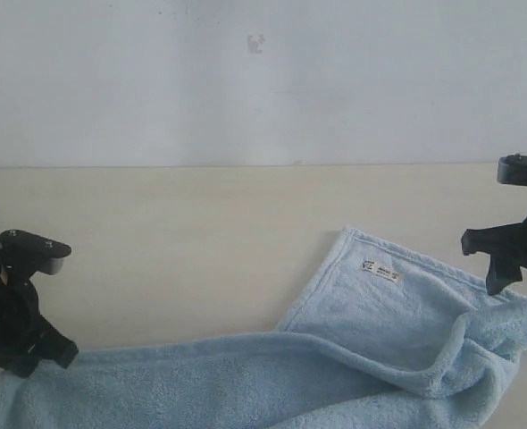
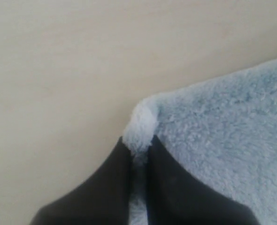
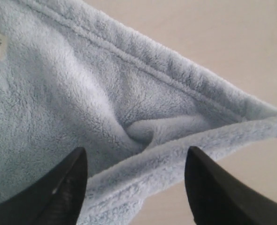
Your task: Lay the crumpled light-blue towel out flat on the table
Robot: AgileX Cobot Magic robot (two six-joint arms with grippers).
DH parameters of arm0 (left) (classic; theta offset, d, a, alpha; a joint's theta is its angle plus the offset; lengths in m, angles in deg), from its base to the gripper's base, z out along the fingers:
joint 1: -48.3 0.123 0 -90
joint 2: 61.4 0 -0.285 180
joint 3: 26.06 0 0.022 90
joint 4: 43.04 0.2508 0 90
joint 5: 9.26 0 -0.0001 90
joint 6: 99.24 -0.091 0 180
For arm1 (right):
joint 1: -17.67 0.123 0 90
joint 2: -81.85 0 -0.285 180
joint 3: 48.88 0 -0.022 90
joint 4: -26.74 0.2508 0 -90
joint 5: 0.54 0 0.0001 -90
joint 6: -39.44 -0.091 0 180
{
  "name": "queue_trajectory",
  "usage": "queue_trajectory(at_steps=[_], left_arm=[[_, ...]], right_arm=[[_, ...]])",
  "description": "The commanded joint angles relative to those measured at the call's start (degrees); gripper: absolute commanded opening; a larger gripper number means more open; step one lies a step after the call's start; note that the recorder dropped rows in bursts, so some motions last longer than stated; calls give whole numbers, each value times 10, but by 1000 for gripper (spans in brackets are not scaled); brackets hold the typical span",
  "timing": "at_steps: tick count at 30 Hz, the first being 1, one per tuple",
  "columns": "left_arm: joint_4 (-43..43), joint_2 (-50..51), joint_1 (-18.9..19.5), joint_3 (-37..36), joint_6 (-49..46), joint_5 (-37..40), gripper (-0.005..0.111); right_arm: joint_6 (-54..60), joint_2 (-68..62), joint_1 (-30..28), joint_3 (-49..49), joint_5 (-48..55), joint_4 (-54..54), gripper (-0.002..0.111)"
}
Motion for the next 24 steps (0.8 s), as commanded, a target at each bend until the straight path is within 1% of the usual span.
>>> queue_trajectory(at_steps=[1, 8, 13, 17, 24], left_arm=[[-43, -35, -1, 16, -14, 15, 4], [-115, -50, -1, 16, -77, 16, 4], [-124, -50, -1, 16, -86, 18, 4], [-124, -50, -1, 16, -86, 18, 4], [-124, -50, -1, 16, -86, 18, 4]], right_arm=[[-33, 25, 0, -7, 8, -58, 58], [-43, 2, 0, -3, 28, -69, 58], [-52, -7, 0, 24, -11, -69, 58], [-64, -16, 0, 25, -27, -88, 58], [-74, -23, 0, 25, -65, -89, 58]])
